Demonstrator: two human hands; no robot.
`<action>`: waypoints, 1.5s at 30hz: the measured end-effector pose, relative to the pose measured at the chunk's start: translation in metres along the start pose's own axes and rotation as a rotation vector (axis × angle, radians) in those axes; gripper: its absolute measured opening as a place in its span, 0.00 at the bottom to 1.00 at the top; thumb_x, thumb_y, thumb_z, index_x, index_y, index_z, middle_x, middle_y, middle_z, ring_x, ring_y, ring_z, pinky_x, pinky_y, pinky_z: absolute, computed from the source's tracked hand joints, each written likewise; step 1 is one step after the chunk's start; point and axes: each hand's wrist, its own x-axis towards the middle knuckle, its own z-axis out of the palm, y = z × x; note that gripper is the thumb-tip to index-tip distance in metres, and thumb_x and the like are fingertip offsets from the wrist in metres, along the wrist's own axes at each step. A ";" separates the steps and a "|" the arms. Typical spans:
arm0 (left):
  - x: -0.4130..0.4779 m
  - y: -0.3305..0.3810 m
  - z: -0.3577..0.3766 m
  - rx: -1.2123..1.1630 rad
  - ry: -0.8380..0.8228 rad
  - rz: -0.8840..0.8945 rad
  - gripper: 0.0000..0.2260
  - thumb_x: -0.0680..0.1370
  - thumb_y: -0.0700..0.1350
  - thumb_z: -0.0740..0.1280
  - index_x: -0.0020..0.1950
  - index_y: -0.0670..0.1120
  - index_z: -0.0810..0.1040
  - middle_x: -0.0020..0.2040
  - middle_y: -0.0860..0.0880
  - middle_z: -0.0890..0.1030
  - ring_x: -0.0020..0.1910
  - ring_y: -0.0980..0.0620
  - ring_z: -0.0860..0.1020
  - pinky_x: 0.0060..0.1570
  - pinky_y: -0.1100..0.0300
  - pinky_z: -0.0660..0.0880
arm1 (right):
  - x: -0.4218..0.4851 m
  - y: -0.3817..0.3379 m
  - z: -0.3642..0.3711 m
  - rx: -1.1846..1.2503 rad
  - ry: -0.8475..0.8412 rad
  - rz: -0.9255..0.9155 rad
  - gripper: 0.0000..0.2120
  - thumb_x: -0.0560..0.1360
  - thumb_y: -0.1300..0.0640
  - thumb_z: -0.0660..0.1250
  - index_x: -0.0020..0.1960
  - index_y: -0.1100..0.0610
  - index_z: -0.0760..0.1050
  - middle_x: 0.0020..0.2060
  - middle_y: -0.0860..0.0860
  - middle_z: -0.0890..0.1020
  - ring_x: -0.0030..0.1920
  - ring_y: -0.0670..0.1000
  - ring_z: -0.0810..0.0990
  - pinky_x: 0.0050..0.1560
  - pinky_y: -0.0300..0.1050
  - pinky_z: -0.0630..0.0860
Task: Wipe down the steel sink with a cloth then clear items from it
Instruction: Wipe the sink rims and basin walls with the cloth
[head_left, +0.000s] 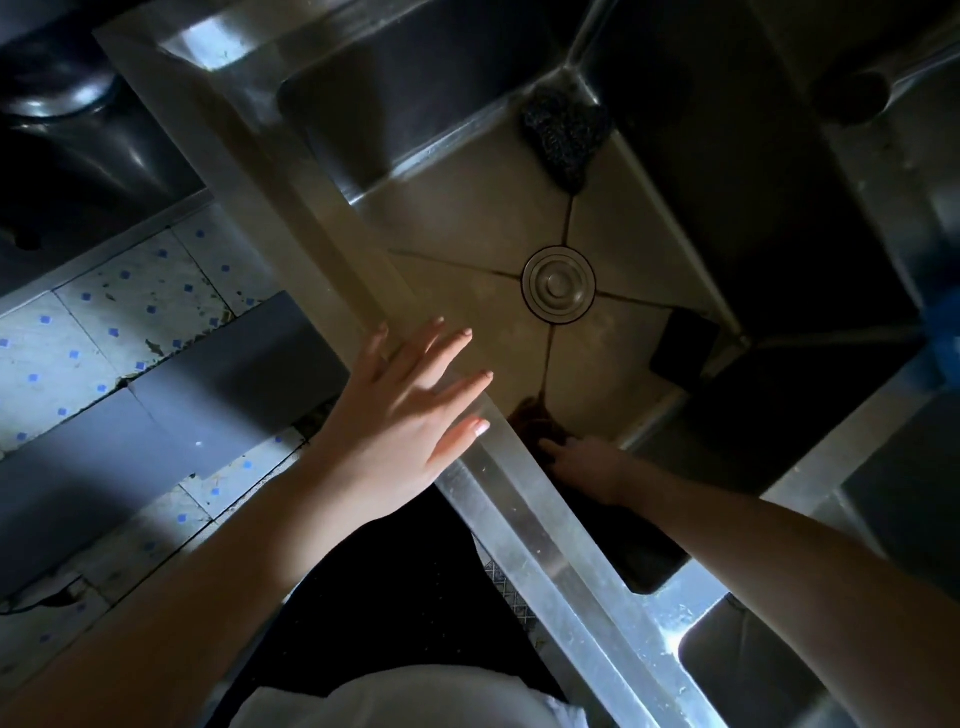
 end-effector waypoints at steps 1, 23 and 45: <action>-0.001 -0.001 0.001 0.002 0.000 0.008 0.21 0.78 0.56 0.53 0.64 0.49 0.76 0.70 0.42 0.70 0.70 0.42 0.67 0.66 0.37 0.60 | 0.002 0.000 -0.002 -0.013 0.016 0.004 0.17 0.78 0.59 0.58 0.66 0.58 0.70 0.71 0.58 0.63 0.51 0.61 0.78 0.43 0.53 0.75; 0.000 0.034 0.014 0.040 0.076 -0.087 0.21 0.78 0.56 0.55 0.63 0.47 0.78 0.69 0.42 0.71 0.68 0.42 0.69 0.65 0.36 0.60 | 0.000 0.008 0.002 -0.156 -0.064 -0.229 0.14 0.79 0.60 0.54 0.59 0.62 0.73 0.62 0.61 0.74 0.47 0.63 0.78 0.42 0.55 0.73; -0.016 0.057 0.022 0.076 0.167 -0.110 0.21 0.78 0.54 0.55 0.59 0.45 0.80 0.67 0.39 0.73 0.64 0.39 0.73 0.58 0.37 0.65 | -0.033 0.103 0.005 0.006 -0.119 0.080 0.14 0.77 0.60 0.60 0.60 0.62 0.74 0.64 0.59 0.71 0.58 0.61 0.76 0.60 0.46 0.69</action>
